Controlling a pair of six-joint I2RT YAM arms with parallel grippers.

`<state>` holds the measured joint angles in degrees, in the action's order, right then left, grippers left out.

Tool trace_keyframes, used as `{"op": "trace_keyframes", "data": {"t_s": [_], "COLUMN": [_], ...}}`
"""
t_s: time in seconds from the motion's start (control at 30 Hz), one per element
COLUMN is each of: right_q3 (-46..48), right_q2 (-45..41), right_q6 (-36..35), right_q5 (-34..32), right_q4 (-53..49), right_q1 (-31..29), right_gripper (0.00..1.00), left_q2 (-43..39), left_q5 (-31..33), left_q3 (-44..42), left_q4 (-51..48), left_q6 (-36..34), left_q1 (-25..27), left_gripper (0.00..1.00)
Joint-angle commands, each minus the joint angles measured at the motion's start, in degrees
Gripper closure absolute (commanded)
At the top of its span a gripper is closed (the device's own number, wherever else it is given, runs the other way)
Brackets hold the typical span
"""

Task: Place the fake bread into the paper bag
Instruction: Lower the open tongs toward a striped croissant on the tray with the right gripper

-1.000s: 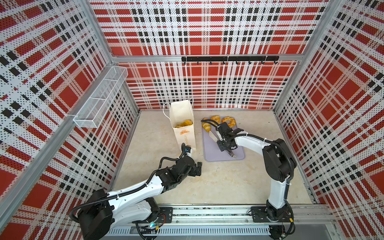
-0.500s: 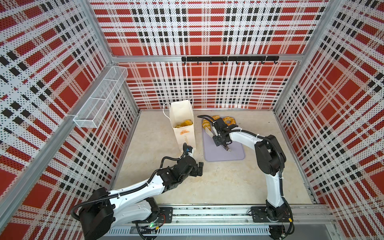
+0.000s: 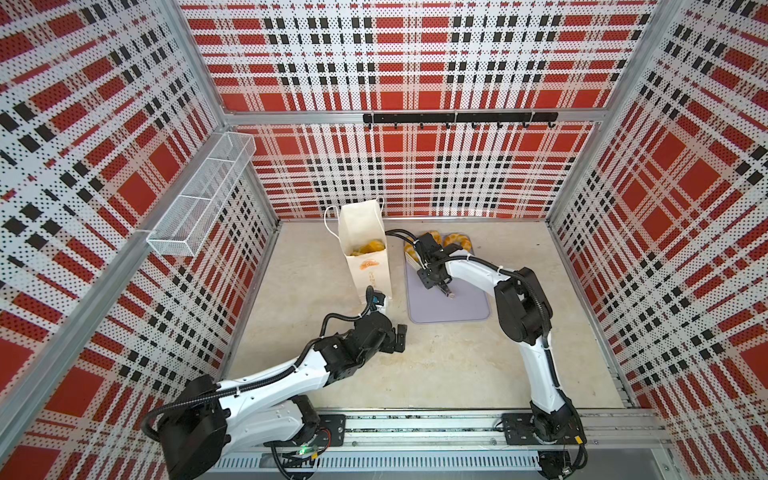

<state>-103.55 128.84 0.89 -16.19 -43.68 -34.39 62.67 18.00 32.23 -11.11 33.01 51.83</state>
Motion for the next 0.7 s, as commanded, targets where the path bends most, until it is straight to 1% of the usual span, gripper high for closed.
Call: {"op": "trace_keyframes", "data": {"t_s": [0.0,0.17,0.3,0.43,0.67], "right_q3": [-3.64,-4.86,-2.76,0.4,7.67], "right_q2": [2.13,2.67,0.98,-1.56,-8.19], "right_q6": [-2.28,-2.91,-2.86,-2.87,-2.16], "right_q5": [-3.11,-4.13,-3.46,-1.37,0.55], "right_q4": [-2.13,-3.87,-3.23,-1.94,-0.4], "right_q1": [-0.37,-0.49,-0.45,-0.51,-0.58], "right_gripper": [0.52,0.6,0.66,0.72,0.74], "left_q2": [-1.23,-2.12,-2.26,-2.02,-2.13], "left_q5": [0.89,1.27,1.34,1.25,1.27], "left_q3": [0.64,0.6,0.47,0.47,0.29], "left_q4": [-0.25,-0.75,-0.81,-0.75,-0.59], "left_q6": [0.27,0.1,0.17,0.26,0.52], "left_q1": [0.11,0.07,0.02,0.02,0.11], "left_gripper": [0.01,0.0,0.01,0.01,0.01]}}
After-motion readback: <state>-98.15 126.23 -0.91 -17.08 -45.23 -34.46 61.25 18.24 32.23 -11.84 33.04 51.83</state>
